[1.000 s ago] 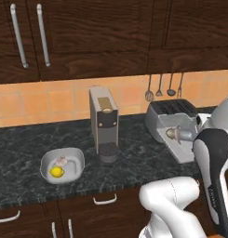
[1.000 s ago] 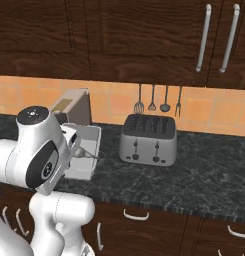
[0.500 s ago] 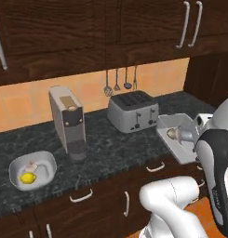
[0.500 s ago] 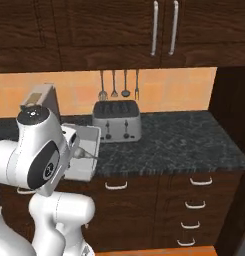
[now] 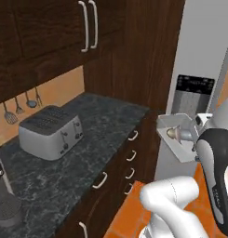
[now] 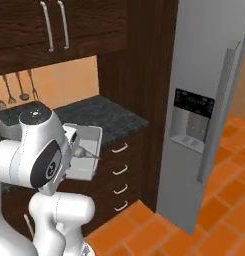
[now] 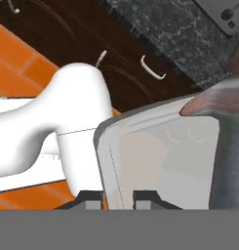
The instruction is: Take the meat container that has the fish and place it on the second highest rack of the freezer. Then take the vegetable container that has the lemon and garlic and place it on the highest rack of the freezer.
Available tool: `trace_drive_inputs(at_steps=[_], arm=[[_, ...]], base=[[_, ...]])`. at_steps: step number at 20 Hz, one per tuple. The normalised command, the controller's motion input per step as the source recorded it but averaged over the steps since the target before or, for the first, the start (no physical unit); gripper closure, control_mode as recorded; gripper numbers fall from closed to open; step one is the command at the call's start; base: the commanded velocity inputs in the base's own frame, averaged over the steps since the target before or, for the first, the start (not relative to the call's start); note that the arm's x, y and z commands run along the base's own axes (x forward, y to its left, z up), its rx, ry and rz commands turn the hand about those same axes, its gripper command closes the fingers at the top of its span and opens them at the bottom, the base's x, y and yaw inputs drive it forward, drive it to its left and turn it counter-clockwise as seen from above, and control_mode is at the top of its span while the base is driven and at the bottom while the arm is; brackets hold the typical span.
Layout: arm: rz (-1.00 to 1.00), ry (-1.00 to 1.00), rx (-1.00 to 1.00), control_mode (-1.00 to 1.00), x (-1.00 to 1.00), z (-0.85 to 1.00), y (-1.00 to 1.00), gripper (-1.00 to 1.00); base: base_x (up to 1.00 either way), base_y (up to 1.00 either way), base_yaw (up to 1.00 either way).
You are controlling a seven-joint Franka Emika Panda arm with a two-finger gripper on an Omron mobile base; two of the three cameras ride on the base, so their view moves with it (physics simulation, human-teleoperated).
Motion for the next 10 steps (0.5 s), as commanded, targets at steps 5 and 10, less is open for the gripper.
trace_drive_inputs(at_steps=[5, 10], arm=[[0.0, 0.0, 0.0, 1.0, 0.0, 0.0, 0.0, 1.0], [0.0, 0.0, 0.0, 1.0, 0.0, 0.0, 0.0, 1.0]], base=[[-0.01, -0.01, -0.9], [0.0, -0.19, -0.69]])
